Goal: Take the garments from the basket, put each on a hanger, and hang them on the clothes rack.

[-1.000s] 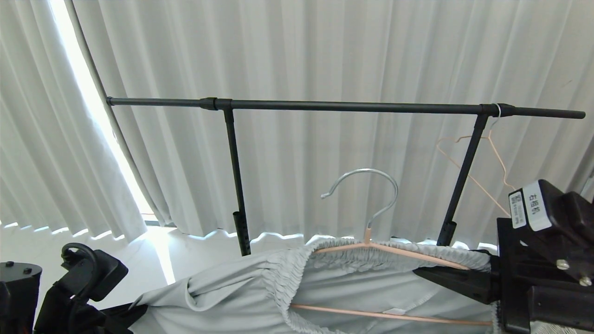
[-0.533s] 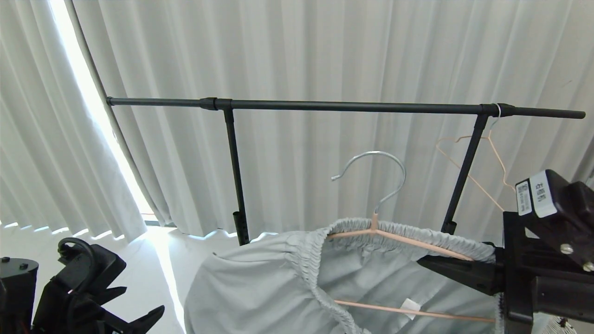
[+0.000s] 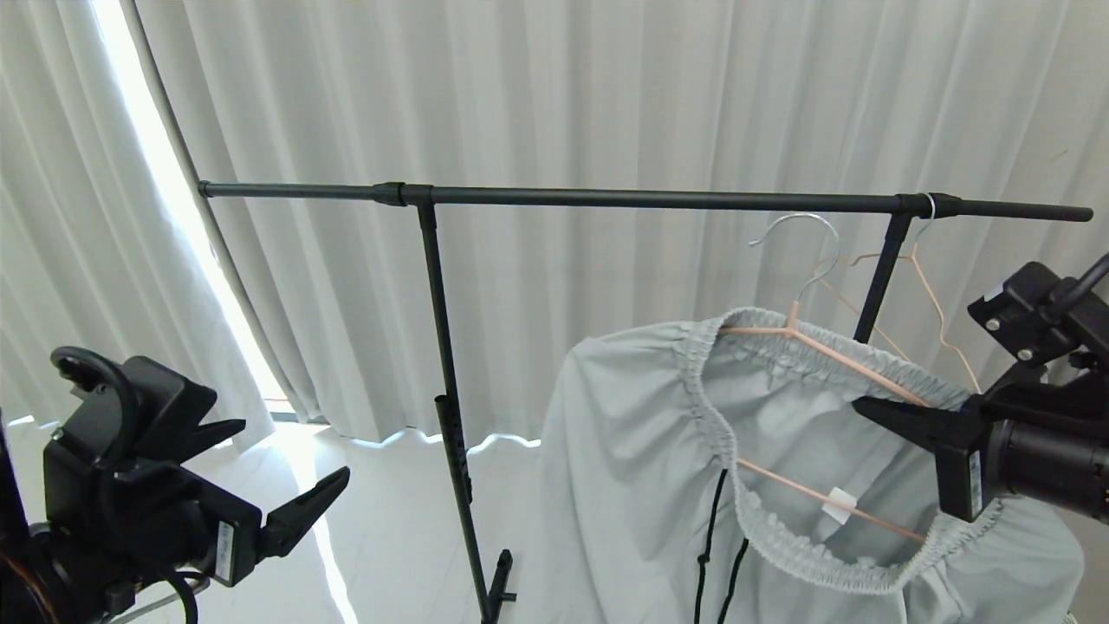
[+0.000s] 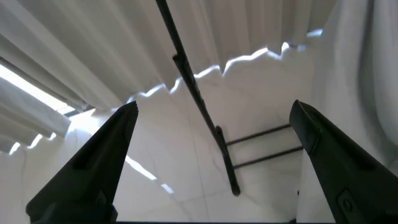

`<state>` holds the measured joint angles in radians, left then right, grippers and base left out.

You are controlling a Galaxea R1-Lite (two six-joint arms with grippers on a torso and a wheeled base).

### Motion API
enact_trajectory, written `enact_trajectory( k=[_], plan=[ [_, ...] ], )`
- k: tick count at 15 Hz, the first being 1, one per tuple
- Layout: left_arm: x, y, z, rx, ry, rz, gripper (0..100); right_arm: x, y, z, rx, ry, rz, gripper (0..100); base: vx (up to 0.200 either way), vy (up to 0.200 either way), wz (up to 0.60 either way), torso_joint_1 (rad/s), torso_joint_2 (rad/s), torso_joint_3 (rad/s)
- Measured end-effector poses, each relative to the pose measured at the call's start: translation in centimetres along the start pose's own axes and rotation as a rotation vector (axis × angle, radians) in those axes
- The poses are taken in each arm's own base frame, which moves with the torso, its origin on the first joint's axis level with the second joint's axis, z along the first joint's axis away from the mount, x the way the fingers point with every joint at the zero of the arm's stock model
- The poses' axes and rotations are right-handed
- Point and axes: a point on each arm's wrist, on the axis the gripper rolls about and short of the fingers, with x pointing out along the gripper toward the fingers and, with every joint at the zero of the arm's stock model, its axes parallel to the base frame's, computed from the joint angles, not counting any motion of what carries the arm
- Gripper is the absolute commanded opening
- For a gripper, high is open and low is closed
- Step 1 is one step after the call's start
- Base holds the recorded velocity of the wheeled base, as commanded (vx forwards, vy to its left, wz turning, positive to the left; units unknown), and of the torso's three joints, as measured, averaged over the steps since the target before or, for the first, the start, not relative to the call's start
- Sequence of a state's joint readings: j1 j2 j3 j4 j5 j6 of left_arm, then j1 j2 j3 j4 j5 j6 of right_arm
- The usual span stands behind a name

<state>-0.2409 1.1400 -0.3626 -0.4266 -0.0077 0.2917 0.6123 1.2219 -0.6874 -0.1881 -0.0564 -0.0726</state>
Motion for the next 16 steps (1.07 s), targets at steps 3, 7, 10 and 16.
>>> enact_trajectory(
  k=[3,7,10,16],
  plan=[
    [0.0,0.2,0.7,0.032,-0.02,0.013,100,0.0,-2.2,-0.7,0.096,0.059,-0.165,0,0.0,0.0,0.0,0.0,0.0,0.0],
    [0.0,0.2,0.8,0.039,-0.023,0.015,100,-0.2,-4.2,-0.9,0.156,0.062,-0.285,0,0.0,0.0,0.0,0.0,0.0,0.0],
    [0.0,0.2,0.8,0.039,-0.022,0.017,100,-0.1,-4.6,-0.6,0.168,0.047,-0.303,0,0.067,0.0,0.0,0.001,0.0,0.001],
    [0.0,0.0,0.8,0.043,-0.024,0.005,100,0.5,-5.2,0.4,0.197,0.026,-0.319,0,0.2,0.0,0.0,0.003,0.0,0.002]
  ],
)
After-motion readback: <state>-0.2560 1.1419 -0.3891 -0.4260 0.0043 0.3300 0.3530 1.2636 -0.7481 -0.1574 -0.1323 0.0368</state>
